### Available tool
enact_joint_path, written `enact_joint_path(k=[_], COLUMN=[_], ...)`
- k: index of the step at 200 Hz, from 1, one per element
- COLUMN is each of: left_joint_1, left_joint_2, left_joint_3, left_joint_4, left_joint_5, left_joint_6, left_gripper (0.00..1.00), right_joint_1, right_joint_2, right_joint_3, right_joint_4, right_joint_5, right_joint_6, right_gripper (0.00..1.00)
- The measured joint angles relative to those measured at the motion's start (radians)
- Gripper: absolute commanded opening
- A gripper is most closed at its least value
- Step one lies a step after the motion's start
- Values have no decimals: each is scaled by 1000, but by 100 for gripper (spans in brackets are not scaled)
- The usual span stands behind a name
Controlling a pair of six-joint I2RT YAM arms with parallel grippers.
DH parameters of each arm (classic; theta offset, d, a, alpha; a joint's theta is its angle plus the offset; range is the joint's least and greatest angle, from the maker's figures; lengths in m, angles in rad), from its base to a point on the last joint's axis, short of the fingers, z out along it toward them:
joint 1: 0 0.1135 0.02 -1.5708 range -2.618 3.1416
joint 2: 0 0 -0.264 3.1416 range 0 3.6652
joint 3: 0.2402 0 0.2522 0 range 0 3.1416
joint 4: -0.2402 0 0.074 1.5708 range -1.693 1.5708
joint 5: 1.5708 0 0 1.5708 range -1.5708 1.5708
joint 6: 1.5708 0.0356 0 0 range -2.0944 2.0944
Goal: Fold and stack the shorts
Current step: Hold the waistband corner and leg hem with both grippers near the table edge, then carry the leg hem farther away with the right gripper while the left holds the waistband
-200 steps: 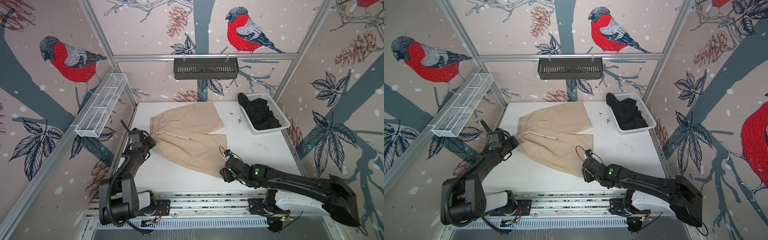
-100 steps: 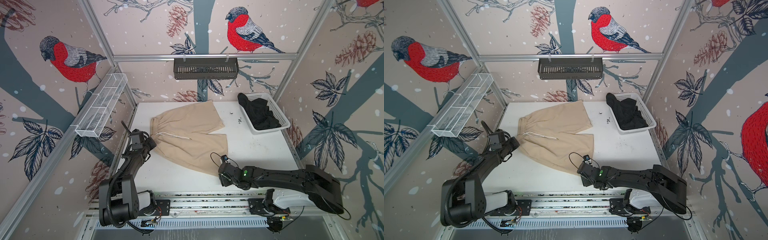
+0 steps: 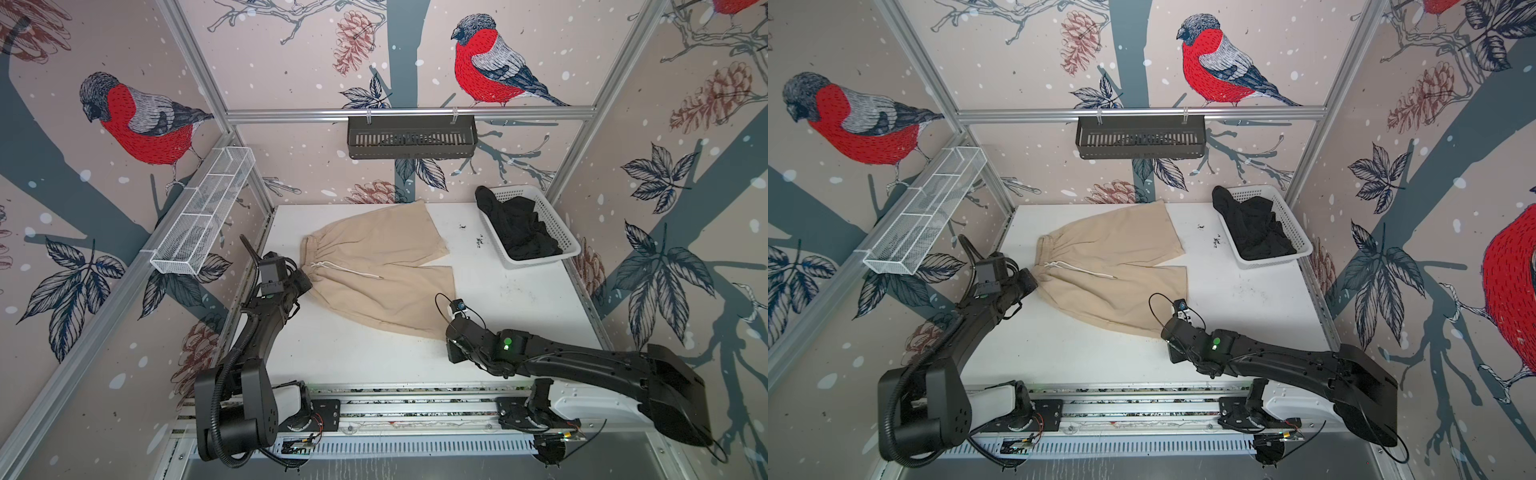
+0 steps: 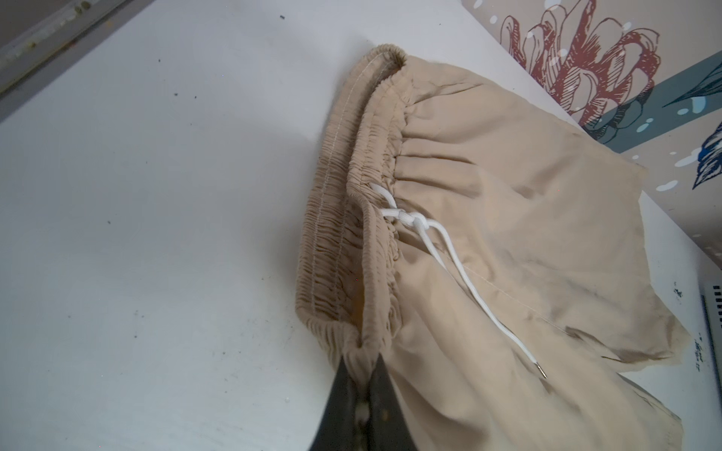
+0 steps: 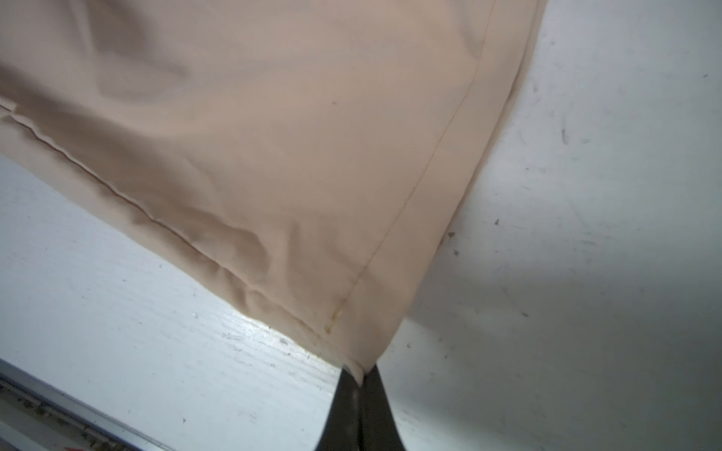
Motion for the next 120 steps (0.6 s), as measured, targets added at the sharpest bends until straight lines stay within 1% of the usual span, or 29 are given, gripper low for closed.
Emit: enact_joint_path(k=[25, 40, 61, 81, 97, 120], left_joint_1=[-45, -63, -65, -65, -63, -12], left_joint_2=[-60, -99, -158, -209, -243, -283], left_joint_3=[31, 28, 38, 89, 126, 139], left_joint_4=[-80, -130, -213, -297, -348, -420], left_joint_5=[-10, 10, 29, 34, 18, 0], left_joint_6=[6, 5, -3, -1, 8, 25], left_gripper=[0, 0, 0, 0, 0, 0], right_joint_1=[33, 34, 18, -67, -148, -279], right_joint_2=[-58, -76, -92, -93, -80, -35], right_joint_3=[96, 162, 258, 340, 412, 491], right_joint_4=[-143, -227, -305, -315, -310, -249], right_joint_5=[54, 97, 175, 222, 235, 220], right_joint_6=[19, 25, -14, -104, -181, -299], right_gripper=[3, 3, 2, 2, 2, 2])
